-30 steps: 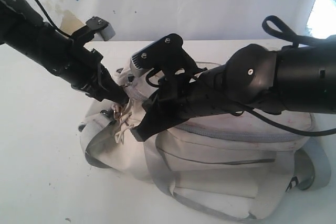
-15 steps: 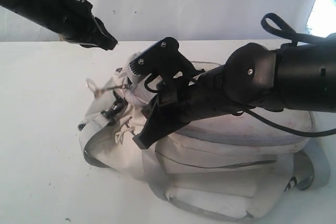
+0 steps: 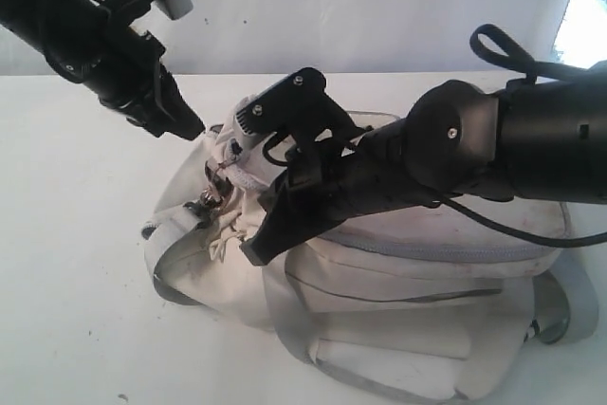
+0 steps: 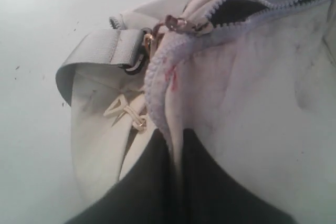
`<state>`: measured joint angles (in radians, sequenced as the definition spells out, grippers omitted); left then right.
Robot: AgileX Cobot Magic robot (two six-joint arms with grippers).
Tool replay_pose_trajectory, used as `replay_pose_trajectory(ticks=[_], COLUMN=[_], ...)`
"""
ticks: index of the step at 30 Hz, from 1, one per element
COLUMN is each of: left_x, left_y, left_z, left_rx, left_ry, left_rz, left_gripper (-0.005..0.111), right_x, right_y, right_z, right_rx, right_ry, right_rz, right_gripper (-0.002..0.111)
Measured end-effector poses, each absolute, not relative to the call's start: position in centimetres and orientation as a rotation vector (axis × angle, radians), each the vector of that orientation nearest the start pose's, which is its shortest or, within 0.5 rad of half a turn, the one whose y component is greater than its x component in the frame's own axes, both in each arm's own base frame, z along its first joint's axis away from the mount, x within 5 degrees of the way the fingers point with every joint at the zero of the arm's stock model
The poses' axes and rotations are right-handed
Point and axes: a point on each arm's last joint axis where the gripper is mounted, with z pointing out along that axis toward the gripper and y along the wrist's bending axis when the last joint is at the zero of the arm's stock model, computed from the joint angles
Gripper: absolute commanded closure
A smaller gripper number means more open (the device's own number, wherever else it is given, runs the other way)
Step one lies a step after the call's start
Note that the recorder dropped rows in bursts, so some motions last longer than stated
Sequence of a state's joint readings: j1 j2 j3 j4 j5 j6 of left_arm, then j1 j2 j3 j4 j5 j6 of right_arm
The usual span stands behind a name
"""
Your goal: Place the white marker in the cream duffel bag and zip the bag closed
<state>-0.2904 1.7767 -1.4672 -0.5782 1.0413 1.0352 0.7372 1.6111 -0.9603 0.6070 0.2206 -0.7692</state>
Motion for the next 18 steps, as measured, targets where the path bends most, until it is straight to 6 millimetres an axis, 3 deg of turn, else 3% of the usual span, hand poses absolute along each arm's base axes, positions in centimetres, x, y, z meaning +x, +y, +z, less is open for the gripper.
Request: replay_pose_trajectory(ticks=[4,7,13,18], left_x=[34.3,34.0,34.1,34.6], left_y=[-14.8,-14.8,-15.1,-15.4], left_z=[28.0,27.0,24.2,24.2], left_rx=[1.437,1.433,1.375,1.29], left_ry=[2.246,2.276,2.341,2.3], left_rz=[-0.553,-0.594,-0.665,-0.676], left_gripper=[0.064,0.058,0.057,0.057], right_x=[24.5,24.3,23.9,23.8], right_y=[23.7,23.6,23.2,23.1], right_z=[22.9,23.4,25.0,25.1], right_rx=[-1.01,-0.994,-0.97,-0.975], right_ry=[2.11,2.102,2.062,2.064], right_rz=[0.457,0.466,0.481,0.485], right_gripper=[0.108,0.108,0.108,0.108])
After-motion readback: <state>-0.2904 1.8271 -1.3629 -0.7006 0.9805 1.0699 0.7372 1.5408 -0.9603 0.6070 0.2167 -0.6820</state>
